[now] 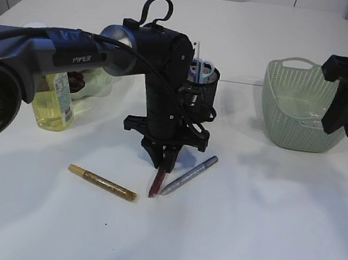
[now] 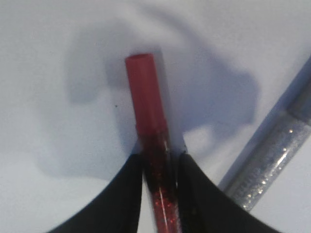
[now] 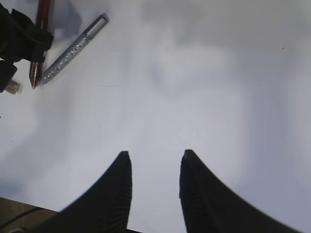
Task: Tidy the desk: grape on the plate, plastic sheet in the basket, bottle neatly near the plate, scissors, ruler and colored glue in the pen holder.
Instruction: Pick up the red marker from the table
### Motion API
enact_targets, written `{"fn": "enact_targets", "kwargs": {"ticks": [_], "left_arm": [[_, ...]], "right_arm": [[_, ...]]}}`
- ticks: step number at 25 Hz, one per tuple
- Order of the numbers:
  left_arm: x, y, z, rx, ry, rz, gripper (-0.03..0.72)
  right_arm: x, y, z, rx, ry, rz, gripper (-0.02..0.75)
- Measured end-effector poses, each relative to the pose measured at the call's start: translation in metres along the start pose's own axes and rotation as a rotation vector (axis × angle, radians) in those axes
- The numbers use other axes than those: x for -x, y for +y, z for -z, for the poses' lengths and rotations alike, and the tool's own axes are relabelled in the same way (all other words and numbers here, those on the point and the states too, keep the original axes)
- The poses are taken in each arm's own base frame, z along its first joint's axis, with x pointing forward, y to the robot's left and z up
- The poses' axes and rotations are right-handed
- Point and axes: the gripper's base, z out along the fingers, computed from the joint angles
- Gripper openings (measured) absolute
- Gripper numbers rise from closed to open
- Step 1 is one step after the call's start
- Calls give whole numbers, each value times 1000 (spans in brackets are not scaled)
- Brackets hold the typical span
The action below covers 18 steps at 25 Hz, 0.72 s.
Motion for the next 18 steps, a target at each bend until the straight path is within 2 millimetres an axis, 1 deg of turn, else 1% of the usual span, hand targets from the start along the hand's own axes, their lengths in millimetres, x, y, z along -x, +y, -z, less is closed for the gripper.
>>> {"fn": "enact_targets", "kwargs": {"ticks": [5, 8, 18], "left_arm": [[1, 1, 0, 11, -6, -5, 81], [1, 2, 0, 23, -10, -10, 43], [1, 2, 0, 29, -11, -36, 36]], "right_arm": [[0, 0, 0, 0, 0, 0, 282], [0, 0, 0, 0, 0, 0, 282], [0, 0, 0, 0, 0, 0, 282]]}}
